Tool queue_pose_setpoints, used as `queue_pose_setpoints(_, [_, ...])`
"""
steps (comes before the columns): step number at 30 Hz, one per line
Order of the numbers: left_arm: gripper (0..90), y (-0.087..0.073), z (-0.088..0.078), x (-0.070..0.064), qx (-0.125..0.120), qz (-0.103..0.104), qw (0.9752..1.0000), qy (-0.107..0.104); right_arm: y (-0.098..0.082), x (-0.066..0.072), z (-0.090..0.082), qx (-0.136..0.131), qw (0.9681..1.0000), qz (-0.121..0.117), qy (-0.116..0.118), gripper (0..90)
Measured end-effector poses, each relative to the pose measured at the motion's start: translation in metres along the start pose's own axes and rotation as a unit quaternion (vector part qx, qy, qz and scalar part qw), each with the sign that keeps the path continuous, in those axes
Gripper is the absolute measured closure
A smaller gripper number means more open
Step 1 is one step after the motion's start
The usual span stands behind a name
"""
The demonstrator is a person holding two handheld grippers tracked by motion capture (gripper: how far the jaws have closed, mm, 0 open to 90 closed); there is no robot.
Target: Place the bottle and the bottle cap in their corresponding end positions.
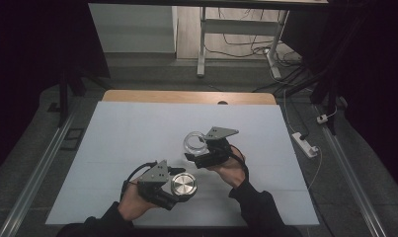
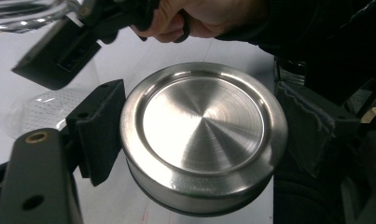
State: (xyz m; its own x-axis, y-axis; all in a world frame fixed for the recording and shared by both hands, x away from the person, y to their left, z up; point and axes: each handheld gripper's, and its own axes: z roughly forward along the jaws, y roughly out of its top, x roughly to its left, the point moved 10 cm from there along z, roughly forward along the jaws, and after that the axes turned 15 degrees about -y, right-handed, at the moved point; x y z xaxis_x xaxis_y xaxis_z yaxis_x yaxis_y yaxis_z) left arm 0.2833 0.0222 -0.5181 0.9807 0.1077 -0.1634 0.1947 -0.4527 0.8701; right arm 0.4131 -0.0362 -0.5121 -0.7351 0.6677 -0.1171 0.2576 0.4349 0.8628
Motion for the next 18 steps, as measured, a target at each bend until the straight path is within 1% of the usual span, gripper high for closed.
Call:
queue_pose_setpoints(5, [20.4, -0.005, 0.005, 0.003, 0.003, 0.001, 1.0, 0.004, 0.002, -0.003, 0.005, 0.0, 1.0, 0.002, -0.003, 15.0])
queue_pose_setpoints(9, [20.4, -0.008, 0.008, 0.005, 0.006, -0.002, 1.0, 0.003, 0.003, -0.006, 0.009, 0.0, 1.0, 0.003, -0.006, 15.0])
queue_pose_setpoints(18, [20.4, -0.021, 0.022, 0.016, 0.018, -0.013, 0.9997, 0.004, 0.002, -0.014, 0.022, 0.006, 0.9998, 0.006, -0.016, 15.1])
